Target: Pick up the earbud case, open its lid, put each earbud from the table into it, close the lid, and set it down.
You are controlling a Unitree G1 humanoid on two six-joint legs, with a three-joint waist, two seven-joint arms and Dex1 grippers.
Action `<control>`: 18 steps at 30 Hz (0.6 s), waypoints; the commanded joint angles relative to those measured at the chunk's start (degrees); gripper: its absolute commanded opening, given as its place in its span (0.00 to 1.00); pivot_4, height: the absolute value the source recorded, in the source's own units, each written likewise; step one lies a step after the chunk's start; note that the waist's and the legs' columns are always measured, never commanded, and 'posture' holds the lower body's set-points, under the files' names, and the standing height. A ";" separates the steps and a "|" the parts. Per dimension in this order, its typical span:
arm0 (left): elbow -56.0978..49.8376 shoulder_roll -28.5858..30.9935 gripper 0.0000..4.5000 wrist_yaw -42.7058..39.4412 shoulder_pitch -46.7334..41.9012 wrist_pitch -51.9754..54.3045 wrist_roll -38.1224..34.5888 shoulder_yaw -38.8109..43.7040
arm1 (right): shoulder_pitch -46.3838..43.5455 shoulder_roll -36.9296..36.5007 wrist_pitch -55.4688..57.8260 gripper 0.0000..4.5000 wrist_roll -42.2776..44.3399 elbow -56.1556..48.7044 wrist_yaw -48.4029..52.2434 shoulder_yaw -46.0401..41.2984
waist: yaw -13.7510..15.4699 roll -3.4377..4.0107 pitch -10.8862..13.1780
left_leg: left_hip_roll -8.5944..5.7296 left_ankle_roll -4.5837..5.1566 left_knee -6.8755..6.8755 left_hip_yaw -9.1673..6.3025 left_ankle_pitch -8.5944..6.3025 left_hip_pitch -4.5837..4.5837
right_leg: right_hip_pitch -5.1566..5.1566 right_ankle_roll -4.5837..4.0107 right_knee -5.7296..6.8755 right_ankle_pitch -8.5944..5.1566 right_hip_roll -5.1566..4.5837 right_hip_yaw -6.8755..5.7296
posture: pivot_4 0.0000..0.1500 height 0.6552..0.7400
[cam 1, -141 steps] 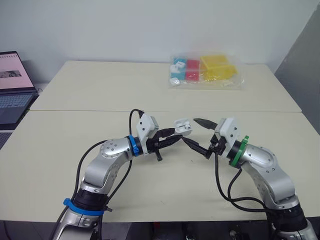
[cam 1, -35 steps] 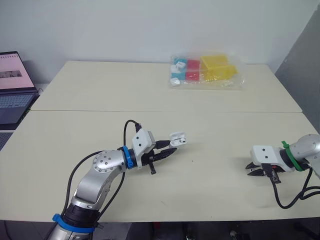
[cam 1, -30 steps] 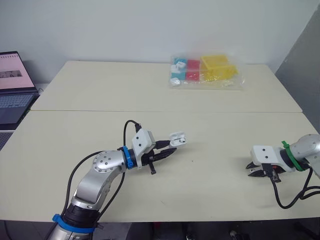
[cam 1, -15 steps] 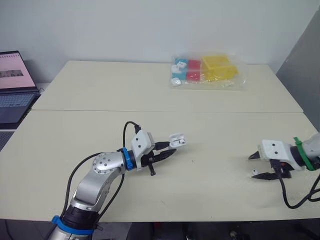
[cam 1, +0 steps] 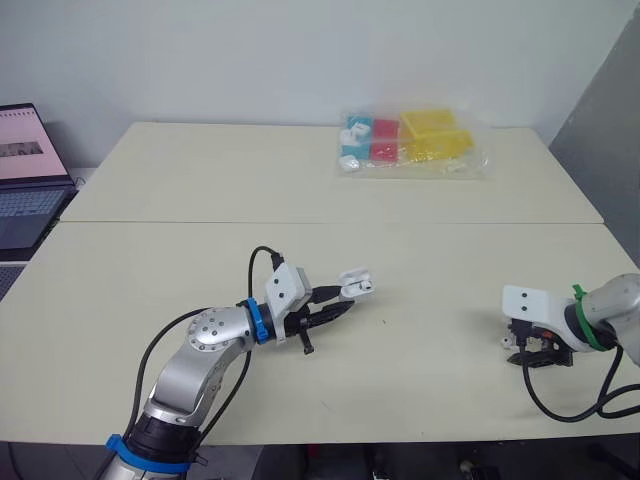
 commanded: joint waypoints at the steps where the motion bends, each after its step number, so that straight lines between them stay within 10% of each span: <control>1: -2.58 -0.42 0.17 0.30 0.11 -1.16 -0.52 -0.20 | -1.79 0.54 -2.47 0.72 -3.14 2.27 -0.65 1.79 | -0.02 -0.01 0.00 | 0.02 0.00 0.01 -0.01 0.00 0.00 | 0.01 0.00 0.00 0.00 0.01 -0.02 | 1.00 1.00; 8: -3.13 -0.74 0.17 0.99 0.57 -0.96 -0.41 -0.43 | -3.18 1.52 -3.37 0.72 -3.90 4.53 0.81 2.82 | -0.02 -0.07 -0.03 | -0.01 0.00 0.14 0.01 0.00 0.06 | 0.09 0.04 0.02 0.03 -0.01 0.01 | 1.00 1.00; 18: -2.10 -0.75 0.17 0.71 -0.31 -1.39 -0.34 -0.72 | -2.72 1.86 -4.25 0.09 -3.82 3.41 1.86 2.82 | -0.11 -0.27 -0.15 | 0.00 0.00 0.15 0.01 0.00 0.13 | 0.11 0.02 0.04 0.03 -0.01 0.01 | 1.00 1.00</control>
